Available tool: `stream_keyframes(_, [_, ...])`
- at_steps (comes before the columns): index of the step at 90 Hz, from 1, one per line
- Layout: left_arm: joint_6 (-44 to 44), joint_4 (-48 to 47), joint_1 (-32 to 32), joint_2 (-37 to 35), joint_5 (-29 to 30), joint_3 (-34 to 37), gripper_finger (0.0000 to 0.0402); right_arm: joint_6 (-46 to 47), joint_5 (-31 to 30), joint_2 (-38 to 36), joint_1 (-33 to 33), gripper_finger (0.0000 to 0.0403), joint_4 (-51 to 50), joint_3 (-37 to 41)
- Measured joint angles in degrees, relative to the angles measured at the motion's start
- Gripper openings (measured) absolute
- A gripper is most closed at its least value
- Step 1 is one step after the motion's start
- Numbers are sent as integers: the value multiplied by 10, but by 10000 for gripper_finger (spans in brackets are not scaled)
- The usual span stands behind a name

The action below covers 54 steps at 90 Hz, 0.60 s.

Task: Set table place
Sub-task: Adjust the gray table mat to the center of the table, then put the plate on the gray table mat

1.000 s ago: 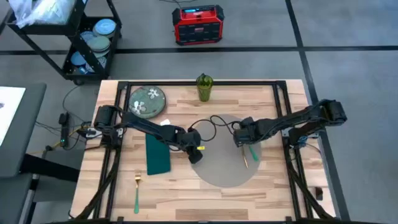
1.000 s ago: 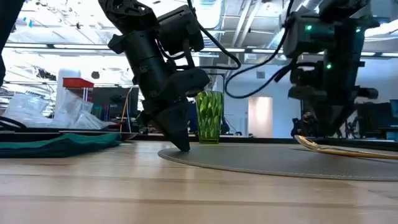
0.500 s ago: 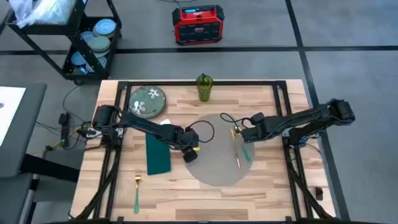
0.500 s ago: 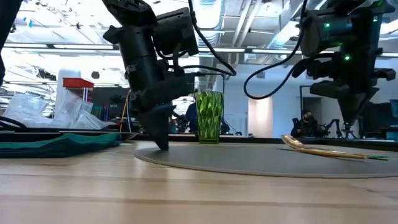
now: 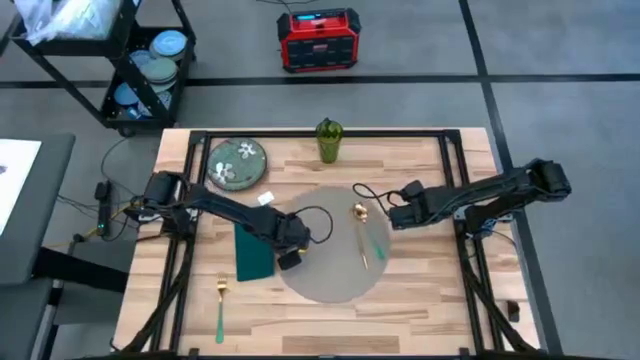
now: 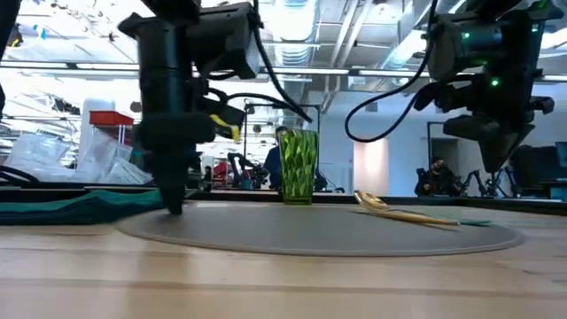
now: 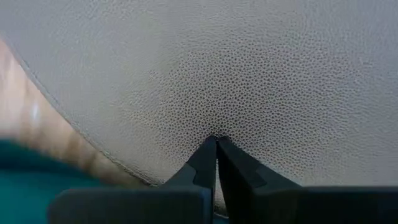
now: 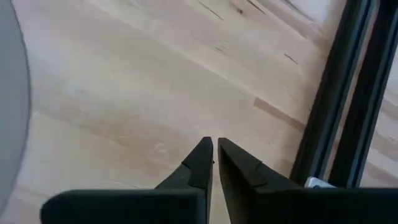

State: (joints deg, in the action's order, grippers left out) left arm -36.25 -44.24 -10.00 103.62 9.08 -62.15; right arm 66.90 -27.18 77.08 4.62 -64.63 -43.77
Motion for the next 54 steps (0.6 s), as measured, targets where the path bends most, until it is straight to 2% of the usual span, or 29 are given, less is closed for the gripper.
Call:
stream_keyframes(17, [-51,-12,-2,-81,5,1,0,-29,-4,0,-3,15,29,0])
stream_keyframes(39, [-128,-48,-2,-175,71,0,0,-60,-5,0,-17,15,71,0])
stream_keyframes(47, [-172,-106,-3,-201,117,0,0,-62,-4,0,-23,15,95,0])
stream_keyframes(54, [-272,-140,-5,-237,193,10,0,-94,10,0,-33,15,167,1])
